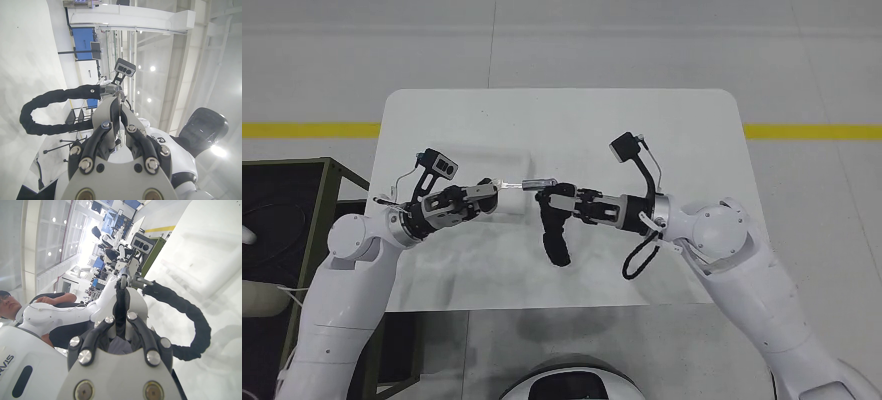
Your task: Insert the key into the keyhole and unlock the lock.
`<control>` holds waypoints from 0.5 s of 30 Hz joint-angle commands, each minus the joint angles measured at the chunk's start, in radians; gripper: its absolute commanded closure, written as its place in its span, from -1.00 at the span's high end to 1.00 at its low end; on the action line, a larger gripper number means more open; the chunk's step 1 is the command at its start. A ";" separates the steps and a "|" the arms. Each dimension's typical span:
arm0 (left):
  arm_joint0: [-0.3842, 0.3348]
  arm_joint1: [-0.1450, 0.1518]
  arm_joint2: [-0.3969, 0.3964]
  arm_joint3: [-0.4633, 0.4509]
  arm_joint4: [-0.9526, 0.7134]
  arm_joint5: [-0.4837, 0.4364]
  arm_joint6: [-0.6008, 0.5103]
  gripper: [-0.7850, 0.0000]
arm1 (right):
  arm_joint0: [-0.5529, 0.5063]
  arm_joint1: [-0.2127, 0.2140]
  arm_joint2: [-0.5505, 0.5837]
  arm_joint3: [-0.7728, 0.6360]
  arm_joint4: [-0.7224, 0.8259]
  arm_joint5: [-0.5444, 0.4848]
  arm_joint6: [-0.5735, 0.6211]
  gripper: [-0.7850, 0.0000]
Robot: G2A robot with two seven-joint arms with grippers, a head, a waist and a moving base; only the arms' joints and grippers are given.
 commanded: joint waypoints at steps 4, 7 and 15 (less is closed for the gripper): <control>0.003 -0.004 0.000 -0.007 0.012 0.005 0.000 -1.00 | -0.006 -0.005 0.008 -0.007 -0.006 0.002 0.015 -1.00; 0.004 -0.006 -0.001 -0.008 0.013 0.004 0.001 -1.00 | -0.008 -0.008 0.012 -0.009 -0.010 0.004 0.023 -1.00; 0.005 -0.012 -0.007 -0.009 0.010 0.004 0.000 -1.00 | -0.009 -0.016 0.019 -0.004 -0.022 0.008 0.035 -1.00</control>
